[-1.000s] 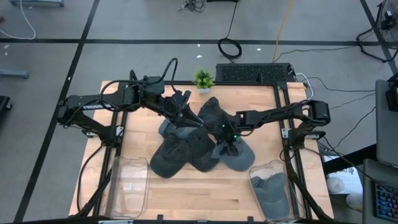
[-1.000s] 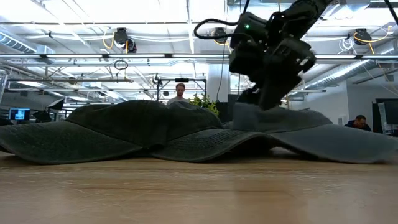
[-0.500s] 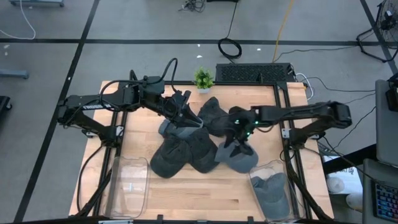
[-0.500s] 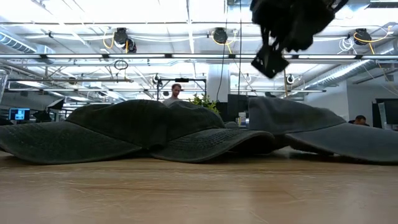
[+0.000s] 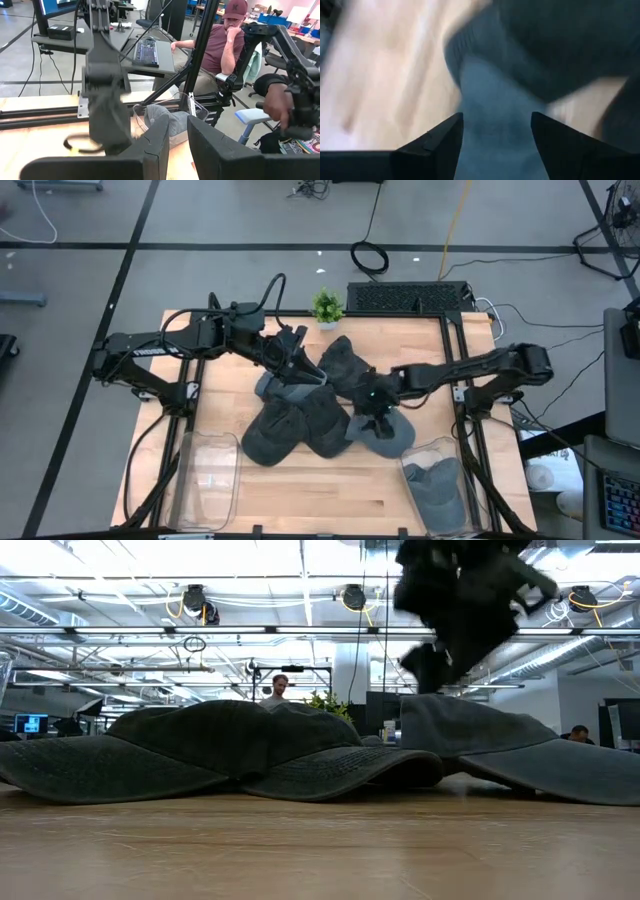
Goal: Pick & Place hat
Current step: Put the bottom gray cap into the right transparent bin
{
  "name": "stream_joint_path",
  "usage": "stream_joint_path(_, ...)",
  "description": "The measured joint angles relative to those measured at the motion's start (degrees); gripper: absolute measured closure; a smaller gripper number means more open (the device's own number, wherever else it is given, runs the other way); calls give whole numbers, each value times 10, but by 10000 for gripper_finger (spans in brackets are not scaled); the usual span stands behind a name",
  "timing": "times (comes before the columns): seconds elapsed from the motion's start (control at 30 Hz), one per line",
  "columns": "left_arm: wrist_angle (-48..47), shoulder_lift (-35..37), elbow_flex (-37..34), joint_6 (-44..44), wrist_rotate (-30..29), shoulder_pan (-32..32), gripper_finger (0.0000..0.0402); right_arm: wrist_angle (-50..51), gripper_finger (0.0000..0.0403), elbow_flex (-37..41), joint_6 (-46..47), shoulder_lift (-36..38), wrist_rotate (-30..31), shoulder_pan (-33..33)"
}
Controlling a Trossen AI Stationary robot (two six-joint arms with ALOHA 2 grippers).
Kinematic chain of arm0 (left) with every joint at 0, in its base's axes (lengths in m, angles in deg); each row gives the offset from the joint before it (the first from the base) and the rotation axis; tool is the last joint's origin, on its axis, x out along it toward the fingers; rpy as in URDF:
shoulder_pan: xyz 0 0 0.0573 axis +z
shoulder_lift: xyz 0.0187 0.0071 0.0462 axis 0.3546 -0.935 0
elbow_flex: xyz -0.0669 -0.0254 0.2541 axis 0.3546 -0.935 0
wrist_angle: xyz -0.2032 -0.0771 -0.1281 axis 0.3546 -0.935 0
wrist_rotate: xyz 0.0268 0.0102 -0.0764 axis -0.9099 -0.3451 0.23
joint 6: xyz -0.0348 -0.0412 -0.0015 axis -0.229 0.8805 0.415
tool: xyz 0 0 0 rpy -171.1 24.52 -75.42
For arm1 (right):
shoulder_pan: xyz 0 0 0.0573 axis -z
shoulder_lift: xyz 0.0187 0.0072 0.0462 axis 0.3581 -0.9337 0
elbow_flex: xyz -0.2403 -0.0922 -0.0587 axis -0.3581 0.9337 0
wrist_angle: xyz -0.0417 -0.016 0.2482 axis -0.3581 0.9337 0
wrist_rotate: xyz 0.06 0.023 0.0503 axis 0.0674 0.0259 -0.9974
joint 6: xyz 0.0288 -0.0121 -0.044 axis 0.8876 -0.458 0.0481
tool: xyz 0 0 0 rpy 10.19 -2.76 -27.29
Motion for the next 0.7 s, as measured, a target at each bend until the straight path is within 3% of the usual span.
stream_joint_path(0.23, 0, 0, 0, 0, 0, 0, 325, 17, 163, 0, -3, -53, 11, 6)
stream_joint_path(0.37, 0, 0, 0, 0, 0, 0, 325, 14, 176, 0, -15, -52, 20, 6)
stream_joint_path(0.5, 0, 0, 0, 0, 0, 0, 325, 20, 242, 0, -26, -35, 20, 6)
stream_joint_path(0.63, 0, 0, 0, 0, 0, 0, 325, 18, 369, 0, -59, -27, -11, 6)
stream_joint_path(0.7, 0, 0, 0, 0, 0, 0, 325, 20, 389, 0, -71, -28, -17, 6)
